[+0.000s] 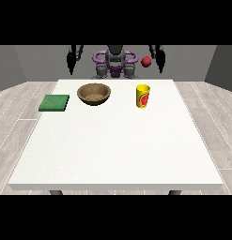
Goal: Pick the cup and pour the ball into the bowl, then pick the bowl and place it on the pad
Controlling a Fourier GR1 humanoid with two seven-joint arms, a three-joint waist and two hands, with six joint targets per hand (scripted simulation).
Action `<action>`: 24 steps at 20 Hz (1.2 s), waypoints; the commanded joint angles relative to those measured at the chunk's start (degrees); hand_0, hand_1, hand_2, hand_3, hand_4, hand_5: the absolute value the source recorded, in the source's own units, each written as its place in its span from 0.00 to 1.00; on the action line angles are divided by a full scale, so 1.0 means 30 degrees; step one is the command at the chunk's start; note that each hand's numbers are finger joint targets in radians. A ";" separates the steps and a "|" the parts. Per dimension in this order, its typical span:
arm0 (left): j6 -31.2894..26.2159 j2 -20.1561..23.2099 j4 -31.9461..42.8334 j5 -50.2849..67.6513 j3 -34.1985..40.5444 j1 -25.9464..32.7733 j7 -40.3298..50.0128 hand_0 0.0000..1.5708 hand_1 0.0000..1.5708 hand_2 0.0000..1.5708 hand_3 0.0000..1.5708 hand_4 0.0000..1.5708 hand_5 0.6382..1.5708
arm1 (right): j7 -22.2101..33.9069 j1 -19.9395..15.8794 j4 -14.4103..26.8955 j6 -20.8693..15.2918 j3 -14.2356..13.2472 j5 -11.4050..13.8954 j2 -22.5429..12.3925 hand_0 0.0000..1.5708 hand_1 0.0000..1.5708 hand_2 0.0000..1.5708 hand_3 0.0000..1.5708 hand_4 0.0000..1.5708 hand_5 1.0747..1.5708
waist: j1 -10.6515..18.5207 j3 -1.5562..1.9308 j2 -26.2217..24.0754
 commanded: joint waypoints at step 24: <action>0.2462 -0.0758 -0.2635 0.0582 0.1042 -0.5195 0.3289 0.00 0.00 0.00 0.00 0.37 0.97 | 0.6188 -0.2068 -0.7592 -0.1170 -0.0026 -0.2249 0.0948 0.00 0.00 0.00 0.00 0.46 0.96 | -0.2018 -0.0472 0.1443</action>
